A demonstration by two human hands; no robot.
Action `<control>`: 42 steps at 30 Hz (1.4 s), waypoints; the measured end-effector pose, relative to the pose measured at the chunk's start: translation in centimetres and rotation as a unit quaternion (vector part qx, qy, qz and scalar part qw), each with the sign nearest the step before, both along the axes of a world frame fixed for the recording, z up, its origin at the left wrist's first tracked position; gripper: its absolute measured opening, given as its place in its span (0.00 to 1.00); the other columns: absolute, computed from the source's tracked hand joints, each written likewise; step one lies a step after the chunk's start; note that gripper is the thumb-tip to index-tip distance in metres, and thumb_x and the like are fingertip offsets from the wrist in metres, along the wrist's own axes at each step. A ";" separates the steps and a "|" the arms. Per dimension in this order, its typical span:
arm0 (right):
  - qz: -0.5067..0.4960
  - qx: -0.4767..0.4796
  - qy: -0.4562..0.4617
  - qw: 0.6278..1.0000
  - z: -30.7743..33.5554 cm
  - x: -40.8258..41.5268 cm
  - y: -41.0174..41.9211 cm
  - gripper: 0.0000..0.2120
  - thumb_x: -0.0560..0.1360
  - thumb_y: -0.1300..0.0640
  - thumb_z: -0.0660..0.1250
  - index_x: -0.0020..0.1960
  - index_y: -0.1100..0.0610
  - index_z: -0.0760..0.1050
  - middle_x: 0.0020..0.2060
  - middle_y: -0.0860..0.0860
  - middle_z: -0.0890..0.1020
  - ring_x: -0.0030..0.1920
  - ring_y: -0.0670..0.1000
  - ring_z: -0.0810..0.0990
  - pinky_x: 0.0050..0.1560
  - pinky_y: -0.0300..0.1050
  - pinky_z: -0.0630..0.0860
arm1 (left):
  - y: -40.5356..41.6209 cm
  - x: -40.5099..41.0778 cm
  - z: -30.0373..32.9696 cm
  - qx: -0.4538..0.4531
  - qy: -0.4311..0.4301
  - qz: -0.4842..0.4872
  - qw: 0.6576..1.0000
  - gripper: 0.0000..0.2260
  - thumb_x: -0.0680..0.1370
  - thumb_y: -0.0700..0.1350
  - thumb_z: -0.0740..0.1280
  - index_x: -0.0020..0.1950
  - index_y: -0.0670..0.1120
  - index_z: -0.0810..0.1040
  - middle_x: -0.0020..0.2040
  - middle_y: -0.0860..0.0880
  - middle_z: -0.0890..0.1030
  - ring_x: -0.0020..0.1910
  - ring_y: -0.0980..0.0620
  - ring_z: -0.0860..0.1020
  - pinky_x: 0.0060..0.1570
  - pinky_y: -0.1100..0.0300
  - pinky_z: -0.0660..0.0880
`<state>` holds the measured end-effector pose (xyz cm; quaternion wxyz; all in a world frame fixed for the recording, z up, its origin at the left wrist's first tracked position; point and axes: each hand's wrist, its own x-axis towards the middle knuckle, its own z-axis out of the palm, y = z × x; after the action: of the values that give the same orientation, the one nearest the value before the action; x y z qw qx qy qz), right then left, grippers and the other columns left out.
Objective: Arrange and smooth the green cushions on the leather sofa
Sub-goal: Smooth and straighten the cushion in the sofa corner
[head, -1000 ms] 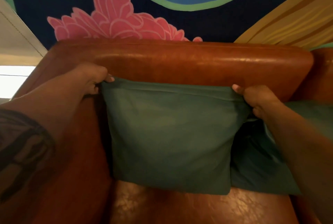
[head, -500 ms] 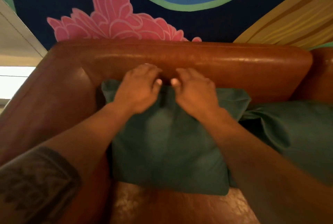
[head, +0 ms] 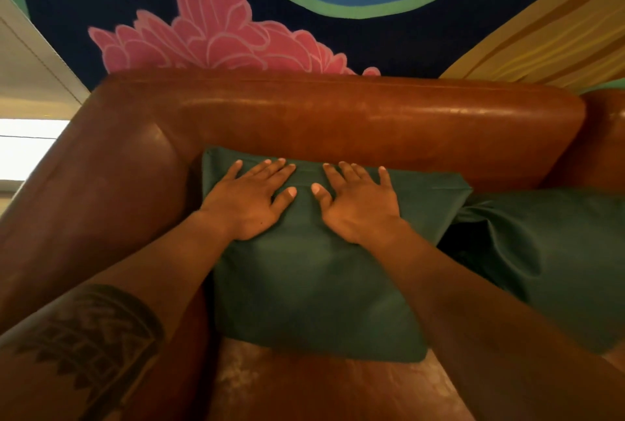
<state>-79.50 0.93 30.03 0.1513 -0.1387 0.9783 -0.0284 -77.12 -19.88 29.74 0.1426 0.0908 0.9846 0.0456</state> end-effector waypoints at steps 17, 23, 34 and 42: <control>-0.145 -0.018 0.206 0.968 1.1 0.8 11.8 0.23 0.83 0.47 0.54 0.70 0.56 0.76 0.65 0.58 0.82 0.66 0.62 0.79 0.74 0.69 0.63 | -4.0 2.9 -0.4 0.024 0.234 0.122 0.964 0.29 0.83 0.55 0.46 0.79 0.45 0.68 0.81 0.45 0.65 0.81 0.43 0.62 0.79 0.41 0.51; 0.011 -0.245 0.329 0.912 1.0 8.7 1.3 0.16 0.77 0.56 0.59 0.60 0.52 0.80 0.58 0.52 0.81 0.58 0.58 0.79 0.53 0.55 0.79 | 3.7 11.0 -2.1 0.272 0.358 0.151 0.881 0.19 0.79 0.43 0.58 0.68 0.49 0.79 0.58 0.48 0.86 0.57 0.46 0.84 0.67 0.49 0.75; 0.083 -0.056 0.261 0.960 -7.9 10.3 -0.5 0.33 0.81 0.39 0.57 0.84 0.50 0.61 0.85 0.49 0.56 0.84 0.51 0.53 0.81 0.56 0.48 | 3.3 11.2 -8.7 0.035 0.251 -0.026 0.967 0.32 0.82 0.64 0.51 0.85 0.54 0.54 0.85 0.50 0.53 0.83 0.50 0.54 0.78 0.41 0.52; 0.106 -0.042 0.273 0.955 -7.0 8.7 2.6 0.35 0.82 0.33 0.57 0.85 0.44 0.56 0.85 0.45 0.54 0.84 0.46 0.53 0.83 0.60 0.43 | 0.5 9.4 -9.2 -0.042 0.265 -0.057 0.962 0.34 0.82 0.65 0.53 0.85 0.54 0.50 0.85 0.52 0.50 0.83 0.54 0.53 0.78 0.41 0.51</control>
<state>-70.79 3.51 23.06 -0.1258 -0.2507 0.9598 -0.0146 -67.72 -19.40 20.55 -0.1170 0.1500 0.9813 -0.0292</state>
